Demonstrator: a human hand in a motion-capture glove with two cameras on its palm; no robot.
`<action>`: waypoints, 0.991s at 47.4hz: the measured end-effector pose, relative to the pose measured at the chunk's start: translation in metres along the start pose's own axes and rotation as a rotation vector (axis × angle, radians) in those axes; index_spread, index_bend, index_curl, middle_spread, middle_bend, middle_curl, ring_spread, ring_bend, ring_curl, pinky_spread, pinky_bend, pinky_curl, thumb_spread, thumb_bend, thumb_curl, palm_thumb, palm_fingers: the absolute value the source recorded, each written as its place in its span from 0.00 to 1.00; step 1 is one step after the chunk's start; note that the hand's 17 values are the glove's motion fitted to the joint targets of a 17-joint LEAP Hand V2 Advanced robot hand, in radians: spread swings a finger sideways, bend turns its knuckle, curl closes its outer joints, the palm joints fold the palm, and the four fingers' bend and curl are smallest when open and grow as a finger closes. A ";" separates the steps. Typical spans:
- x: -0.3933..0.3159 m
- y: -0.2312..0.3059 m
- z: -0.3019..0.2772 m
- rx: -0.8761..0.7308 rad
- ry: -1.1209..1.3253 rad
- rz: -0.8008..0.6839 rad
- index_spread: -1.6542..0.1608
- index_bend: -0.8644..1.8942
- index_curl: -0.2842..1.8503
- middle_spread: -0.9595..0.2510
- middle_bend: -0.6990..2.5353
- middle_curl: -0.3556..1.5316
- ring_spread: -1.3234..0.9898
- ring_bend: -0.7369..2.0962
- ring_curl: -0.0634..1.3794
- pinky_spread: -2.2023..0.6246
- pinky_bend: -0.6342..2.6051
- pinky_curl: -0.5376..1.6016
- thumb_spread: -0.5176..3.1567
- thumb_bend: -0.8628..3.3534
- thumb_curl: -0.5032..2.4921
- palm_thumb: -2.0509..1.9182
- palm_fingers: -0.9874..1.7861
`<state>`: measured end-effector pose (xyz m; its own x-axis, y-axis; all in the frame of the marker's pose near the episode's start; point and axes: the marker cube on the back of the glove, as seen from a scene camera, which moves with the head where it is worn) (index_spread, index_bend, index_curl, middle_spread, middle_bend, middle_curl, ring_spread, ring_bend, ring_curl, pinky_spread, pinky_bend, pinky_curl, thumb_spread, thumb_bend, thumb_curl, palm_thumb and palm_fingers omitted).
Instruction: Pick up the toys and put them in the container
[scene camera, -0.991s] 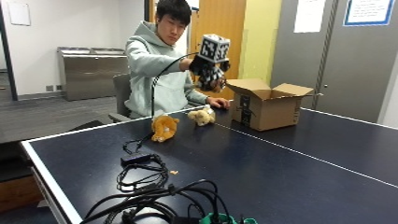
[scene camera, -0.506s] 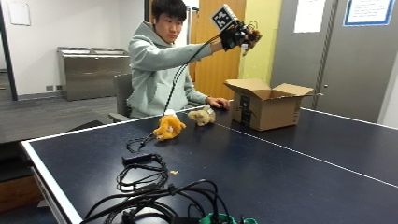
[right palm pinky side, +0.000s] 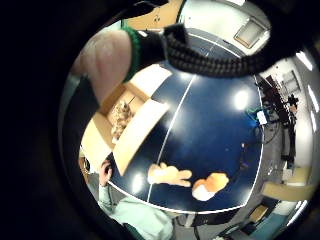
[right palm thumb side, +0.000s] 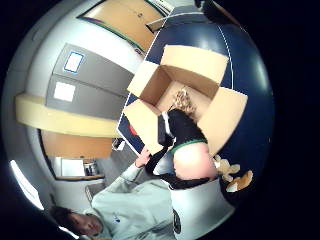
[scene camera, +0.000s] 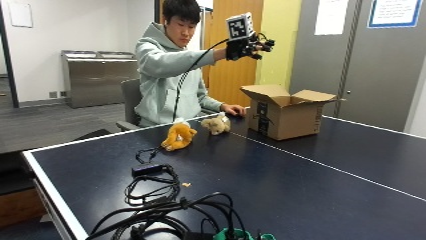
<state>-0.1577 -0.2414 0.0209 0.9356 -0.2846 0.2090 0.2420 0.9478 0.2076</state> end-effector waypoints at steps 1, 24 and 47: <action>0.013 0.005 -0.004 0.016 0.038 0.008 0.74 0.41 0.39 0.77 0.24 0.31 0.58 0.34 0.24 0.79 0.53 0.44 0.48 0.21 0.32 0.55 0.30; 0.094 0.168 0.154 -0.210 0.139 0.138 0.75 0.37 0.37 0.82 0.25 0.29 0.59 0.32 0.23 0.80 0.51 0.42 0.51 0.19 0.29 0.53 0.29; 0.052 0.205 0.260 -0.317 0.239 0.049 0.75 0.37 0.35 0.72 0.40 0.37 0.48 0.53 0.32 0.70 0.45 0.39 0.50 0.23 0.29 0.57 0.72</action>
<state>-0.1267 -0.0994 0.3223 0.9724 -0.2320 -0.0249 0.2280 0.9674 -0.1101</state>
